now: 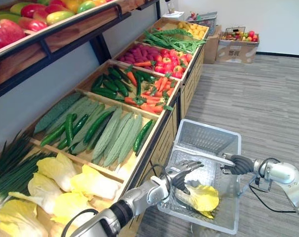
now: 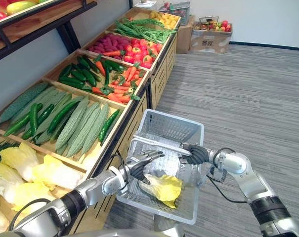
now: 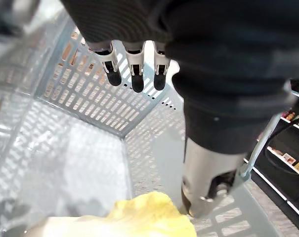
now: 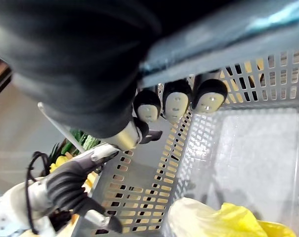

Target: Pick vegetable in the basket

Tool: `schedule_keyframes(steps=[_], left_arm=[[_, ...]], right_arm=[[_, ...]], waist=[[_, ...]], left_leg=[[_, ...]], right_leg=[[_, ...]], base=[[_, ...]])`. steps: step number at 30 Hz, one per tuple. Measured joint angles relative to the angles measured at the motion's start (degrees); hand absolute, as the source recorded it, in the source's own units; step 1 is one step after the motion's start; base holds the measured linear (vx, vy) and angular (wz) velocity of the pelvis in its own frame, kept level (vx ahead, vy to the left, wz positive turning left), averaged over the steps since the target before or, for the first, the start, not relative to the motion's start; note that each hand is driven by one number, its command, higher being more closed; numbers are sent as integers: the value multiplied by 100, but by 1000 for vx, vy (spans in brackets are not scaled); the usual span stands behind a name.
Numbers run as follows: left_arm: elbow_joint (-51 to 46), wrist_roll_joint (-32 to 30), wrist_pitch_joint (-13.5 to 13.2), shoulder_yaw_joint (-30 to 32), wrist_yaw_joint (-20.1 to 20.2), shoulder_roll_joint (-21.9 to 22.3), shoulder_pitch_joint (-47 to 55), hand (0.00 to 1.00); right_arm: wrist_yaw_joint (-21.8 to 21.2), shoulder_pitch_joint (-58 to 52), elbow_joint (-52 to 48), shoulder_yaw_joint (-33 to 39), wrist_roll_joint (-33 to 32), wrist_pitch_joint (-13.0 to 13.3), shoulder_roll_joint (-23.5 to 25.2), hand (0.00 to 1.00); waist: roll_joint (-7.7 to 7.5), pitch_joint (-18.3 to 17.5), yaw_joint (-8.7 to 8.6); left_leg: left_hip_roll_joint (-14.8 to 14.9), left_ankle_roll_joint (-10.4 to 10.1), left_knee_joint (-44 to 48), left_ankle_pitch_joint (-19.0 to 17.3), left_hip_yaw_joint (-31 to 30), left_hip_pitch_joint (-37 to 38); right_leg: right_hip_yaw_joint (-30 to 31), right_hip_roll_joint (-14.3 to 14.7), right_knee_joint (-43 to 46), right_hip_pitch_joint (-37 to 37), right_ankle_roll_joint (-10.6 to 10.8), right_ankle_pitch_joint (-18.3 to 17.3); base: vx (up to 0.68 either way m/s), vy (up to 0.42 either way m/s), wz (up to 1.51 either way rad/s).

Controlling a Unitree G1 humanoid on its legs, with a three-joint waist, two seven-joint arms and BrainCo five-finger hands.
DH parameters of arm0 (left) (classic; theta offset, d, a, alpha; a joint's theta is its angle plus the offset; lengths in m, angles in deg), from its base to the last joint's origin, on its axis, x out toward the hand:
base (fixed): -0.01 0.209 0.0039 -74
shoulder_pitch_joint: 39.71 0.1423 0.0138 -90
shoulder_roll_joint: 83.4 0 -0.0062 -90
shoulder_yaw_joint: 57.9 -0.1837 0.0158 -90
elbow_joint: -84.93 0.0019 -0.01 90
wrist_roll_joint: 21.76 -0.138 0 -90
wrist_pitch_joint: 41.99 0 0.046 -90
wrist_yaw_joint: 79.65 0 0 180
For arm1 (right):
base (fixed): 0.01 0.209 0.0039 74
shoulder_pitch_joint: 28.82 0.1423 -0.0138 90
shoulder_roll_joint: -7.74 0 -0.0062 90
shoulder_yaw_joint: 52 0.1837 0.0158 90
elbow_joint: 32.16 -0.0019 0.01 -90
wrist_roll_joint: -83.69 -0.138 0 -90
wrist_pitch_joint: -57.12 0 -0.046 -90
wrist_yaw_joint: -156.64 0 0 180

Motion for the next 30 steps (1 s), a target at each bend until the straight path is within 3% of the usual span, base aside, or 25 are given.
schedule_keyframes(steps=[2,6,11,13,16,20,23,27,28,29,30], left_arm=[[-541,497,-4,-9,15,-93,13,0],[-1626,1381,-13,-42,319,-207,264,0],[-3079,1752,-254,-73,725,-358,876,0],[-3640,1931,-367,-42,1018,-707,1113,0],[-4119,2004,-510,223,1337,-1096,1430,0],[-4669,2356,-544,939,1436,-1318,1812,0],[-4869,2430,-544,1830,1207,-1358,2195,0],[-4740,2635,-433,3320,721,-1096,2798,0],[-4480,2653,-368,3868,371,-823,2910,0],[-4411,2653,-358,3969,271,-769,2924,0],[-4161,2649,-306,4342,-124,-608,2985,0]], right_arm=[[206,-6,170,1,341,-47,81,100],[856,-76,600,143,654,-563,427,100],[1850,-477,1817,694,1004,-1195,1013,100],[2232,-691,2470,982,997,-1392,1201,100],[2643,-753,3322,1494,952,-1446,1421,100],[3084,-825,4184,2245,873,-1511,1534,100],[3441,-902,4721,2697,698,-1529,1606,100],[3817,-1034,4943,3213,408,-1621,2031,100],[3947,-1159,4943,3414,301,-1626,2132,100],[3969,-1186,4943,3453,291,-1627,2153,100],[4076,-1262,4947,3516,192,-1648,2230,100]], waist=[[-14,26,23],[-88,96,85],[-77,91,392],[-84,94,546],[-81,90,640],[-87,90,827],[-107,78,957],[-211,12,1102],[-234,-12,1191],[-241,-17,1226],[-270,-29,1280]], left_leg=[[1,31,-37,21,-125,-5],[-8,79,-102,67,-406,-47],[-29,159,-235,205,-979,-190],[-59,197,-399,314,-1361,-208],[-169,252,-651,479,-1803,-305],[-256,319,-907,688,-2263,-399],[-266,375,-1002,806,-2632,-460],[-278,438,-976,929,-3100,-661],[-264,444,-921,933,-3268,-706],[-261,444,-911,933,-3293,-711],[-246,446,-879,934,-3407,-722]], right_leg=[[-87,-39,-4,72,1,0],[-304,-125,-64,195,1,-1],[-815,-333,-212,432,0,-1],[-1135,-421,-303,629,-2,-5],[-1506,-568,-384,751,27,-28],[-1924,-671,-417,874,74,-69],[-2250,-728,-479,1037,108,-101],[-2636,-759,-537,1138,86,-124],[-2767,-768,-538,1213,63,-138],[-2787,-769,-539,1228,59,-140],[-2879,-769,-543,1296,16,-168]], base=[[-26,-7,27],[-27,-7,29],[-8,-15,60],[-13,-23,75],[-32,-11,72],[-25,-30,65],[-6,-35,57],[12,-54,57],[20,-41,47],[11,-46,46],[1,-37,35]])
